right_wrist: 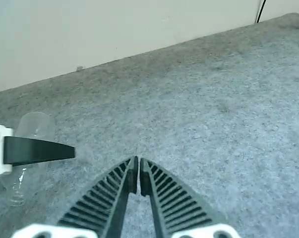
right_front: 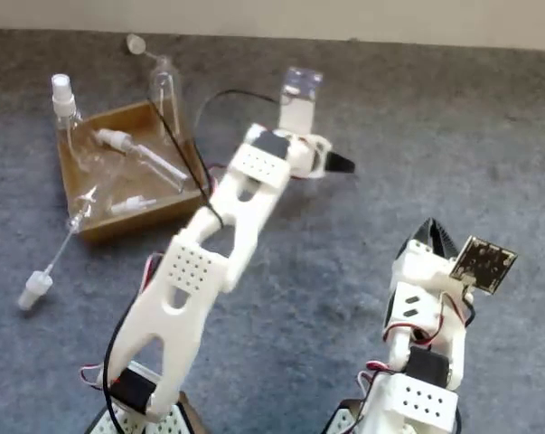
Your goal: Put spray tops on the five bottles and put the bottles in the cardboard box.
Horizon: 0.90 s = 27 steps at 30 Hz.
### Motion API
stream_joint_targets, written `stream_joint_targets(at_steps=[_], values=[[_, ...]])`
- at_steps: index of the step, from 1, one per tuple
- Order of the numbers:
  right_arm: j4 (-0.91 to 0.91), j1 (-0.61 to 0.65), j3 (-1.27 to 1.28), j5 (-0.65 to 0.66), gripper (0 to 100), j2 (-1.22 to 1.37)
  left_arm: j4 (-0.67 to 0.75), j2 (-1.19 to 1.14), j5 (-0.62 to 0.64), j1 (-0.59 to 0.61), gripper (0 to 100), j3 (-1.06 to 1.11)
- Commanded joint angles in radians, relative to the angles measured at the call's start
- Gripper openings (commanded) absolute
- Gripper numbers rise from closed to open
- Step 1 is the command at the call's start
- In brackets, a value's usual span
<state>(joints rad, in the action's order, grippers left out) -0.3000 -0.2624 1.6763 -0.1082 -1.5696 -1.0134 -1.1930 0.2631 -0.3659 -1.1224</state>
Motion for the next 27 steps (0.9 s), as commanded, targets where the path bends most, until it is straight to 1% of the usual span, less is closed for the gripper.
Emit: stream_joint_targets(at_steps=[1,5,8,10,13,18,20,22,25,27], values=[[-0.004,0.015,0.120,-0.003,1.4,-0.010,-0.035,-0.061,0.008,-0.024,37,-0.196],[-0.004,0.015,0.120,-0.003,1.4,-0.010,-0.087,-0.120,0.008,-0.004,20,-0.297],[-0.004,0.015,0.120,-0.003,1.4,-0.008,-0.143,-0.147,0.006,0.008,11,-0.390],[-0.004,0.015,0.120,-0.003,1.4,-0.008,-0.189,-0.157,0.006,0.016,9,-0.452],[-0.004,0.015,0.120,-0.003,1.4,-0.008,-0.265,-0.168,0.006,0.025,9,-0.541],[-0.004,0.015,0.120,-0.003,1.4,-0.007,-0.385,-0.122,0.006,0.045,9,-0.541],[-0.004,0.015,0.120,-0.003,1.4,-0.007,-0.459,-0.079,0.002,0.051,9,-0.542],[-0.004,0.015,0.120,-0.003,1.4,-0.007,-0.563,-0.021,-0.075,0.058,9,-0.542],[-0.004,0.015,0.120,-0.003,1.4,-0.007,-0.727,0.081,-0.258,0.059,9,-0.541],[-0.004,0.015,0.120,-0.003,1.4,-0.007,-0.776,0.142,-0.367,0.088,9,-0.541]])
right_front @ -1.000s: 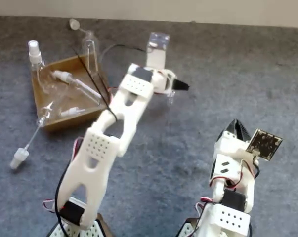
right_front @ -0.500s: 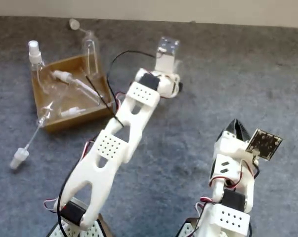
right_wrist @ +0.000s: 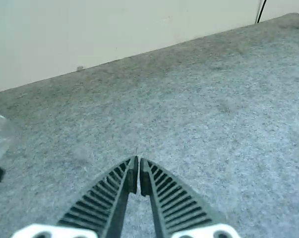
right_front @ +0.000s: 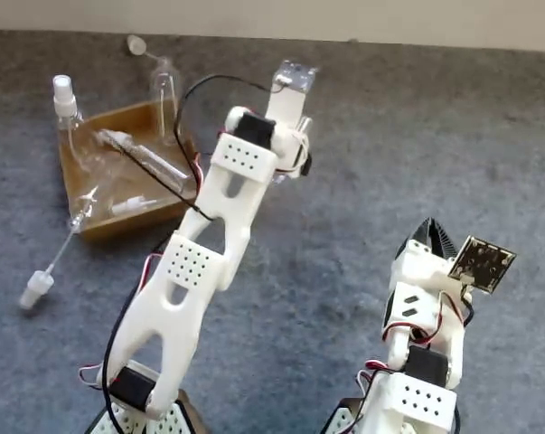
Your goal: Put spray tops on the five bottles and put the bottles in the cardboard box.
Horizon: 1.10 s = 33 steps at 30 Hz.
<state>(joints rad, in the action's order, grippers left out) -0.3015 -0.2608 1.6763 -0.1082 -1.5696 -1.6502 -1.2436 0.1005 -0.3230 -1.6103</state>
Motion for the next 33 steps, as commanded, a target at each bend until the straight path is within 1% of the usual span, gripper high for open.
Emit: stream_joint_targets(at_steps=[1,3,8,10,12,14,21,23,27,33], values=[[-0.002,0.013,0.120,-0.003,1.4,-0.007,-0.140,0.225,-0.239,0.064,9,-0.053],[-0.002,0.013,0.120,-0.003,1.4,-0.007,-0.140,0.285,-0.264,0.104,9,-0.053],[-0.002,0.013,0.120,-0.003,1.4,-0.007,-0.146,0.410,-0.273,0.217,9,-0.048],[-0.002,0.013,0.120,-0.003,1.4,-0.007,-0.146,0.449,-0.327,0.251,9,0.002],[-0.002,0.013,0.120,-0.003,1.4,-0.007,-0.146,0.501,-0.364,0.272,9,0.091],[-0.002,0.013,0.120,-0.003,1.4,-0.007,-0.146,0.578,-0.367,0.283,9,0.216],[-0.002,0.013,0.120,-0.003,1.4,-0.010,-0.140,0.960,-0.377,0.280,9,0.714],[-0.002,0.013,0.120,-0.003,1.4,-0.010,-0.138,1.049,-0.448,0.289,9,0.831],[-0.002,0.013,0.120,-0.003,1.4,-0.010,-0.137,1.142,-0.623,0.355,9,0.998],[-0.002,0.013,0.120,-0.003,1.4,-0.008,-0.137,1.147,-0.799,0.507,9,1.036]])
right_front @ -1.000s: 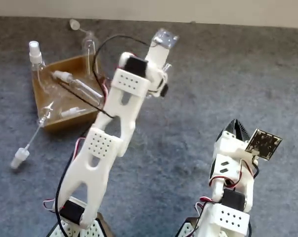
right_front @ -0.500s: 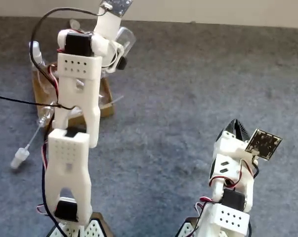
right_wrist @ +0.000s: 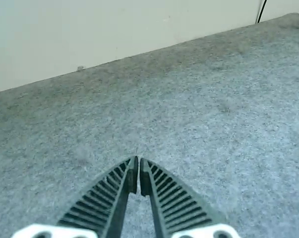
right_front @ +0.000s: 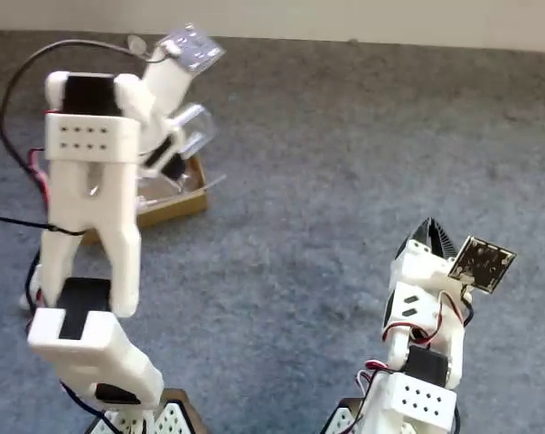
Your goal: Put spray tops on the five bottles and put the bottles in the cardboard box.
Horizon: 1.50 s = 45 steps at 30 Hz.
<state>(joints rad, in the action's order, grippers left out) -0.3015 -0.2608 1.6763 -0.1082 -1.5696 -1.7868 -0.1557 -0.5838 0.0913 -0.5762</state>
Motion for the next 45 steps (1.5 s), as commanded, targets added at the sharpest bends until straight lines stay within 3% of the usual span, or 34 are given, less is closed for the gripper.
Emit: stream_joint_targets(at_steps=[1,4,10,18,22,27,32,37,45], values=[[-0.002,0.013,0.120,-0.003,1.4,-0.008,0.000,0.059,-0.150,0.111,9,0.004],[-0.002,0.013,0.120,-0.003,1.4,-0.008,0.000,0.047,-0.210,0.145,9,0.018],[-0.002,0.013,0.120,-0.003,1.4,-0.007,-0.003,-0.007,-0.209,0.150,9,0.033],[-0.002,0.013,0.120,-0.003,1.4,-0.007,0.000,0.038,-0.196,-0.097,9,0.272],[-0.002,0.013,0.120,-0.003,1.4,-0.007,0.046,0.036,-0.023,-0.225,9,0.317],[-0.002,0.013,0.120,-0.003,1.4,-0.007,0.247,-0.025,0.203,-0.308,9,0.441],[-0.002,0.013,0.120,-0.003,1.4,-0.007,0.454,-0.125,0.301,-0.390,9,0.561],[-0.002,0.013,0.120,-0.003,1.4,-0.007,0.562,-0.196,0.404,-0.466,9,0.575],[-0.002,0.013,0.120,-0.003,1.4,-0.007,0.568,-0.245,0.457,-0.473,34,0.576]])
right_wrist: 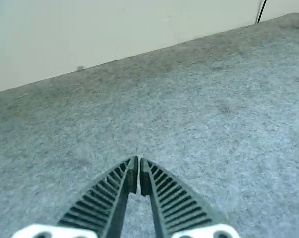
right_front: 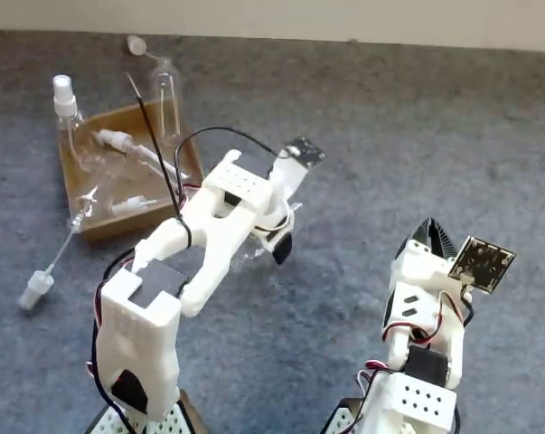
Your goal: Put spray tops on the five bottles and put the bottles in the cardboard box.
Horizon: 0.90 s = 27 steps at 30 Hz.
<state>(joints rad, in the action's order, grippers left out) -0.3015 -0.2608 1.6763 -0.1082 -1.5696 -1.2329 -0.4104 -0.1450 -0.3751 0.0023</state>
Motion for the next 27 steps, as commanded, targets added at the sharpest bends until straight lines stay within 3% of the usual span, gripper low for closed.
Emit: stream_joint_targets(at_steps=[1,5,13,20,23,27], values=[[-0.002,0.013,0.120,-0.003,1.4,-0.007,0.012,0.013,0.018,-0.007,36,-0.002],[-0.002,0.013,0.120,-0.003,1.4,-0.007,-0.078,0.024,0.018,-0.012,42,-0.031],[-0.002,0.013,0.120,-0.003,1.4,-0.007,-0.299,0.113,-0.008,0.053,43,-0.249],[-0.002,0.010,0.120,-0.003,1.4,-0.007,-0.364,0.170,-0.493,0.139,42,-0.355],[-0.002,0.010,0.120,-0.003,1.4,-0.007,-0.345,0.170,-0.591,0.193,42,-0.354],[-0.002,0.010,0.120,-0.003,1.4,-0.007,-0.209,0.168,-0.620,0.254,42,-0.321]])
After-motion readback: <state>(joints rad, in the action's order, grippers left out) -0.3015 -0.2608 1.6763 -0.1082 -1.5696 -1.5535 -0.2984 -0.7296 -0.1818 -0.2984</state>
